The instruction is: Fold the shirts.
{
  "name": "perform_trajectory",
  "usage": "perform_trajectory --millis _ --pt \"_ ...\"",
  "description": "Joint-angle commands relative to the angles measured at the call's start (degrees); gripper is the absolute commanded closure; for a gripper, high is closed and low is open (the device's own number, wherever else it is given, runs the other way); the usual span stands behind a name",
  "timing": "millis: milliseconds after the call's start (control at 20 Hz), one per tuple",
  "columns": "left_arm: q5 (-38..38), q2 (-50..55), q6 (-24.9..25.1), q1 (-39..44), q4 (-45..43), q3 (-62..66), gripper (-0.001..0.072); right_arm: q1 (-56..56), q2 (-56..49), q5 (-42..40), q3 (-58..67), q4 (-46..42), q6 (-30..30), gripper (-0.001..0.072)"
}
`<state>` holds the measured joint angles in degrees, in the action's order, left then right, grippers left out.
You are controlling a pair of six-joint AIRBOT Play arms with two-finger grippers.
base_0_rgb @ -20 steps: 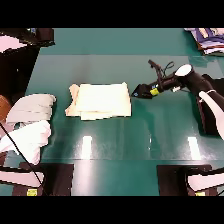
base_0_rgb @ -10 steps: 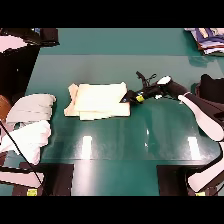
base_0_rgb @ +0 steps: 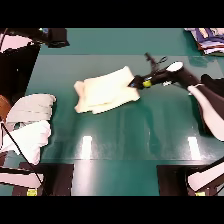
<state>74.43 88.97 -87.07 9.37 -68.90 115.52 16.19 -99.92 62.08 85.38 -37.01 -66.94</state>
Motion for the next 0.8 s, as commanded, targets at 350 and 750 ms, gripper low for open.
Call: perform_trajectory --millis 350,750 --pt "-3.3 0.0 2.1 14.6 0.3 0.0 0.0677 -37.4 17.6 -3.6 0.7 -6.1 -2.3 0.0691" --pt "-2.7 0.0 1.9 15.3 0.3 0.0 0.0677 -46.9 16.2 -8.6 1.4 -2.3 -2.1 0.0692"
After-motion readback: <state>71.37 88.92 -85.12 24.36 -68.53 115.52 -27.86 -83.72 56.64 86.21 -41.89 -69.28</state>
